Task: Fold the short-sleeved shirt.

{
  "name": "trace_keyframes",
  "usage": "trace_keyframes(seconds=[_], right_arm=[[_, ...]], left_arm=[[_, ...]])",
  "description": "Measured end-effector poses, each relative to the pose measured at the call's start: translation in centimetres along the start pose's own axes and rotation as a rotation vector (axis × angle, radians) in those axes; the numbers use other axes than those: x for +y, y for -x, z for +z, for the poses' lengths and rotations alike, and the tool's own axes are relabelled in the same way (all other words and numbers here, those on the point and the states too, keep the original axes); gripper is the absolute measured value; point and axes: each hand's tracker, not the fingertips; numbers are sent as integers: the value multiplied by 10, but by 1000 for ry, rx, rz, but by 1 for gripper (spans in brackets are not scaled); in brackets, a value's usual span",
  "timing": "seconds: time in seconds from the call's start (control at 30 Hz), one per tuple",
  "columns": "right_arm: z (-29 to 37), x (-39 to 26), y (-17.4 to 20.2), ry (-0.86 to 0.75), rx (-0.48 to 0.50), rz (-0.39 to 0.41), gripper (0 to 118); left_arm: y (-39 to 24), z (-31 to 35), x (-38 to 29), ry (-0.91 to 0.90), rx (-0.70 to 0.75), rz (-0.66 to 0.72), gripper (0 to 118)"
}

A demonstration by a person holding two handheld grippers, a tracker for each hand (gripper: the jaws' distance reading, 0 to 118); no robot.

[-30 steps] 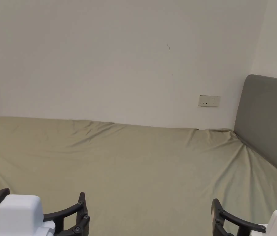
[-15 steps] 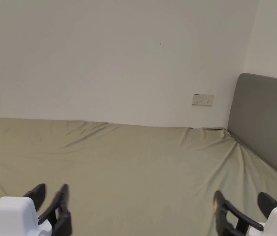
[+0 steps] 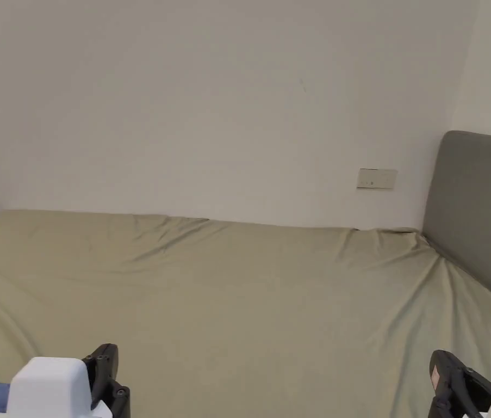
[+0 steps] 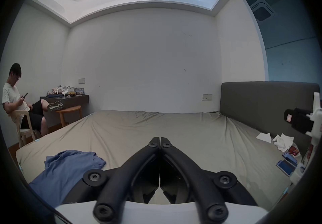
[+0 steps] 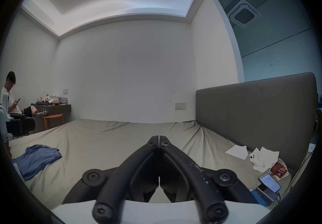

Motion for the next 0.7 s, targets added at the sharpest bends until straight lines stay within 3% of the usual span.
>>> trace_keyframes(seconds=[0.1, 0.33, 0.47, 0.53, 0.7], right_arm=[[-11, 3, 30, -7, 87, 44, 1], [-36, 13, 153, -32, 474, 37, 1], [-34, 12, 229, -14, 725, -30, 1], [-32, 10, 258, 16, 837, -78, 1], [-24, 5, 308, 27, 932, -26, 1]], left_arm=[[16, 17, 1, -6, 74, -24, 0], [103, 96, -1, -5, 417, 16, 0], [153, 144, -8, 32, 677, 18, 0], [171, 162, -10, 42, 736, 49, 0], [194, 164, -21, 66, 749, 77, 0]])
